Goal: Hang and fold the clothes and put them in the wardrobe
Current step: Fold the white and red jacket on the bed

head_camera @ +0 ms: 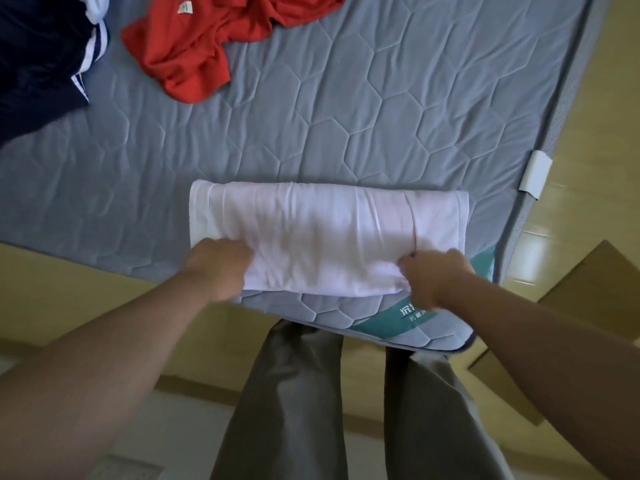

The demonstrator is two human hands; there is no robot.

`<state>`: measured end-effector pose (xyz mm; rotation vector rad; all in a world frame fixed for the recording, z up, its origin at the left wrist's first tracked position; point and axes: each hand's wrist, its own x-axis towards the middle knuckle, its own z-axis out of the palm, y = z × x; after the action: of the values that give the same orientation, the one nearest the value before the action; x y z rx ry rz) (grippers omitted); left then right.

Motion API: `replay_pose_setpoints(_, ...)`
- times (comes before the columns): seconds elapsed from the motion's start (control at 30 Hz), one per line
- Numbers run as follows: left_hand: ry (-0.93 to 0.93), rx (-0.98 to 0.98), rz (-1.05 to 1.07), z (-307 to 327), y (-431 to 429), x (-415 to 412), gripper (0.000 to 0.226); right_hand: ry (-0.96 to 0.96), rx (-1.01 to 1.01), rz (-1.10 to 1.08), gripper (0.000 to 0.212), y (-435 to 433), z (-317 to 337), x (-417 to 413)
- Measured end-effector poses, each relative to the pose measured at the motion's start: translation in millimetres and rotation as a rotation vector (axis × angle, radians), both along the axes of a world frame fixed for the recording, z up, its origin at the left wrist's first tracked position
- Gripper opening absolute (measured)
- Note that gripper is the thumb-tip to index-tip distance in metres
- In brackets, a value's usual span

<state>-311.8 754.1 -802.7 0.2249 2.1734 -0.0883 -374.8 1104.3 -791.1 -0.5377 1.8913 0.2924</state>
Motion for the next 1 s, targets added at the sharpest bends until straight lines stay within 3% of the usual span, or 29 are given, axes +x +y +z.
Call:
replay_pose_setpoints(0.07,0.344,0.159,0.186,4,-2,-27,0.025,0.218,-0.117,-0.106,0.042,-10,3,-25)
replay_pose_setpoints(0.13,0.593,0.214,0.207,5,-5,-53,0.036,0.511,-0.218,-0.141,0.054,-17,2,-53)
replay_pose_setpoints(0.2,0.456,0.219,0.278,-2,-10,-81,0.055,0.476,-0.200,-0.182,0.073,-19,-4,-82)
replay_pose_setpoints(0.3,0.030,0.139,0.272,-17,-16,-109,0.061,0.090,-0.059,-0.116,0.072,-20,-21,-115)
replay_pose_setpoints(0.4,-0.063,0.038,0.158,-29,-23,-111,0.055,-0.073,0.056,-0.009,0.084,-15,-31,-121)
replay_pose_setpoints(0.53,-0.012,0.027,0.112,-31,-30,-101,0.034,-0.067,0.012,-0.075,0.087,0,-33,-117)
replay_pose_setpoints(0.7,0.103,0.024,0.141,9,-44,-97,0.014,-0.002,-0.068,-0.095,0.065,3,-1,-130)
replay_pose_setpoints(0.9,0.461,0.078,0.187,91,-53,-112,0.026,0.338,-0.215,-0.108,0.022,-4,79,-170)
replay_pose_setpoints(1.0,0.687,0.120,0.045,118,-56,-112,0.034,0.595,-0.269,-0.045,0.021,1,107,-174)
